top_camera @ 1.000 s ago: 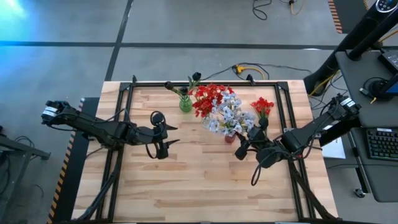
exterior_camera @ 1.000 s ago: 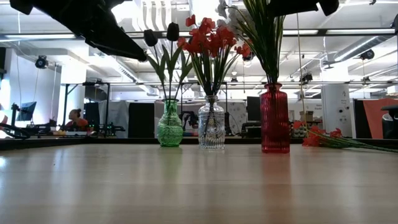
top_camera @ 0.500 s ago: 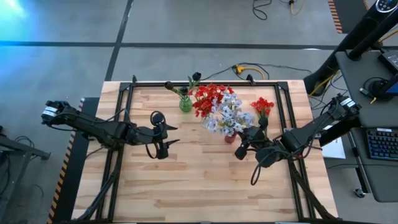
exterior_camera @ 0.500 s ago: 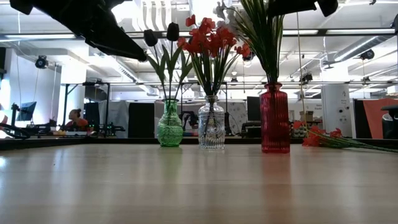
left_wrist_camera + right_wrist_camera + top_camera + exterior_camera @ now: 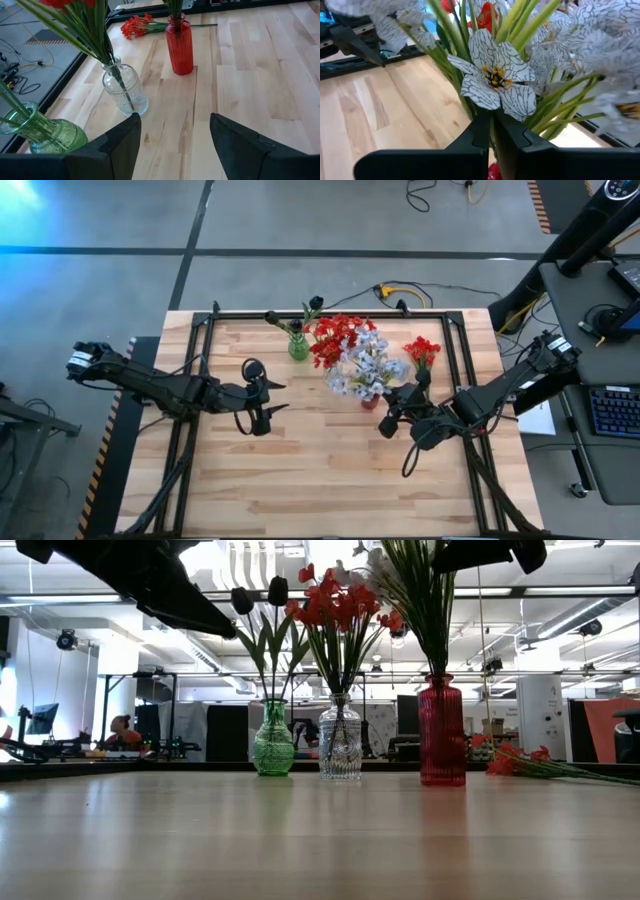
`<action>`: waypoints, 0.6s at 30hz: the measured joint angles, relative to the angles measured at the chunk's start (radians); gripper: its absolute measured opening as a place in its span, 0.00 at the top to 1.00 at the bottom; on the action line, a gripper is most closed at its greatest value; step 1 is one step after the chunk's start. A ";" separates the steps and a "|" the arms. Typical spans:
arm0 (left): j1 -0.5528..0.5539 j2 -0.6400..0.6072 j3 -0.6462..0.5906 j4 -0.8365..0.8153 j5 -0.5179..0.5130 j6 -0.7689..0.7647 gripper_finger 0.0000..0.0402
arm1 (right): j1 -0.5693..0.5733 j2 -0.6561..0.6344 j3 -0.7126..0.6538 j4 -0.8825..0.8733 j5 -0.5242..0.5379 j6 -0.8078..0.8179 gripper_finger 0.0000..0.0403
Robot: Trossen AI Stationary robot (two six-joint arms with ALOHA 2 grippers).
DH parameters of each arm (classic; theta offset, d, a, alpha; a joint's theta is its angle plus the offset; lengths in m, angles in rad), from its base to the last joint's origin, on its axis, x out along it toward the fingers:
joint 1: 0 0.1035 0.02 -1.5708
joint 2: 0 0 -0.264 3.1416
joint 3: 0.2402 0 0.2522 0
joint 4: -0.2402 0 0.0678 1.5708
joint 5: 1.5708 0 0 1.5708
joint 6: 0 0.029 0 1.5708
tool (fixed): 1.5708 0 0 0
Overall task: Sort flowers into vase by color
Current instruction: Put the white flowers into the red vase
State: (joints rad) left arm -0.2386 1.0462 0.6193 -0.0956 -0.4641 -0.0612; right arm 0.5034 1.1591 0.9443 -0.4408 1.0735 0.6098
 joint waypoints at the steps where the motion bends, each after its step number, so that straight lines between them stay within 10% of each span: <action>1: 0.000 0.000 0.000 0.000 0.000 0.000 0.45 | 0.000 0.000 0.000 0.001 0.000 0.000 0.98; 18: 0.000 0.000 0.000 -0.001 0.000 0.000 0.45 | 0.000 0.000 0.000 -0.006 -0.011 0.074 0.98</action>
State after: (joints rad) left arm -0.2386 1.0462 0.6193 -0.0963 -0.4641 -0.0612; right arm 0.5037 1.1591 0.9443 -0.4467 1.0625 0.6838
